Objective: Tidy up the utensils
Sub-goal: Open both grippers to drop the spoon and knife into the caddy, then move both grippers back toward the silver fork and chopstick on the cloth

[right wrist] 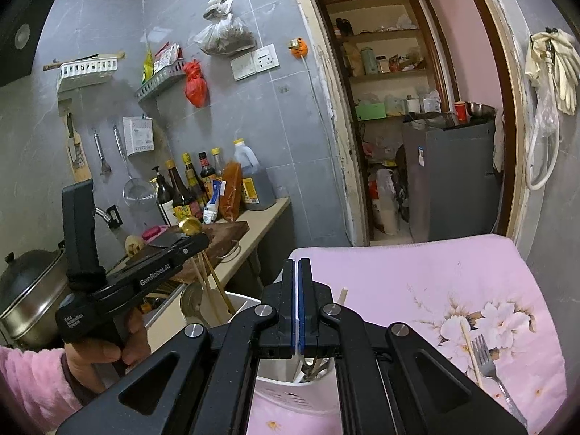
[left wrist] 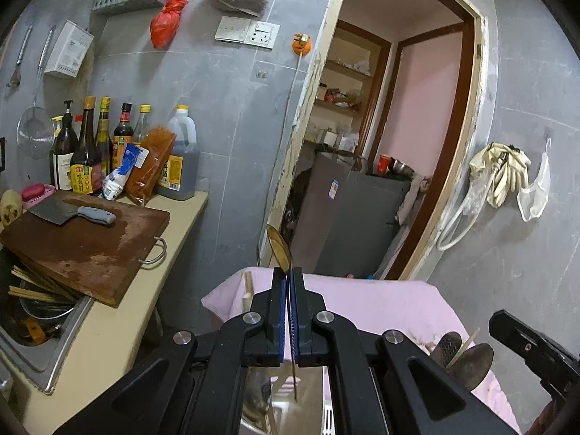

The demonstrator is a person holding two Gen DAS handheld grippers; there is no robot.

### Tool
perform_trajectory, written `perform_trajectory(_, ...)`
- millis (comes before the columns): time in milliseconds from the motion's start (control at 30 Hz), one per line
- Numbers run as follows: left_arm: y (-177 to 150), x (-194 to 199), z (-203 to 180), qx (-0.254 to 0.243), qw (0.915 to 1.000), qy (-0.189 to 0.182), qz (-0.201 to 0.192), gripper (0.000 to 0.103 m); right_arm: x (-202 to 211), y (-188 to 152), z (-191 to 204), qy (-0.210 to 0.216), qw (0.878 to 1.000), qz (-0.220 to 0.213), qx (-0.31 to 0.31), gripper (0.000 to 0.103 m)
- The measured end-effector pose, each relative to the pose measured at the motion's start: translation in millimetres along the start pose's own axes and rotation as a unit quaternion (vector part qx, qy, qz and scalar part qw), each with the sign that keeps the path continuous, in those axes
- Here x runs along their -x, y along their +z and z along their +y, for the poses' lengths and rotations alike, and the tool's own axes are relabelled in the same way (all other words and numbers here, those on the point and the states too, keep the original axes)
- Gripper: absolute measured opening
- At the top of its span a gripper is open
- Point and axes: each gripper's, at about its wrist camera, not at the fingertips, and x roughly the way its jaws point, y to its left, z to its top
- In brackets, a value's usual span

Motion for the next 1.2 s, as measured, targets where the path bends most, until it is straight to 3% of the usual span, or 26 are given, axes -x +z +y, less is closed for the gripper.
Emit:
perform_trajectory(267, 5.4, 13.9, -10.1, -0.017, 0.9997, 0.002, 0.017, 0.007, 24.9, 10.1, -6.8, -0.018, 1.000, -0.022, 0.006, 0.002)
perform_trajectory(367, 5.7, 20.7, -16.1, -0.024, 0.9996, 0.003, 0.013, 0.027, 34.9, 12.5, -13.3, -0.025, 0.999, -0.027, 0.004, 0.002)
perform_trajectory(433, 6.3, 26.8, -19.1, -0.020, 0.9998, 0.001, 0.004, 0.046, 41.2, 13.5, -19.0, -0.031, 0.999, -0.029, 0.002, 0.002)
perform_trajectory(600, 9.7, 37.7, -29.6, -0.019, 0.9998, 0.004, -0.003, 0.047, 60.1, 16.5, -35.2, -0.044, 0.998, -0.038, -0.006, 0.002)
perform_trajectory(700, 12.1, 45.5, -39.1, -0.022, 0.9997, 0.004, -0.008, 0.057, 71.9, 18.3, -45.3, -0.054, 0.998, -0.043, -0.008, 0.003)
perform_trajectory(733, 12.9, 49.4, -43.8, -0.021, 0.9997, 0.003, -0.013, 0.062, 76.9, 18.8, -50.1, -0.059, 0.997, -0.045, -0.009, 0.007)
perform_trajectory(800, 13.6, 55.3, -52.0, -0.022, 0.9996, 0.002, -0.019, 0.067, 85.8, 18.4, -57.2, -0.067, 0.996, -0.052, -0.010, 0.026)
perform_trajectory(833, 13.8, 58.8, -57.9, -0.024, 0.9995, 0.001, -0.022, 0.071, 91.4, 18.3, -61.8, -0.072, 0.996, -0.058, -0.012, 0.041)
perform_trajectory(1033, 8.5, 76.3, -96.4, -0.038, 0.9984, -0.009, -0.040, 0.090, 119.4, 19.8, -91.0, -0.100, 0.993, -0.069, -0.006, 0.047)
perform_trajectory(1200, -4.7, 85.5, -133.3, -0.054, 0.9971, -0.018, -0.050, 0.099, 139.4, 19.4, -117.2, -0.127, 0.989, -0.076, -0.001, 0.069)
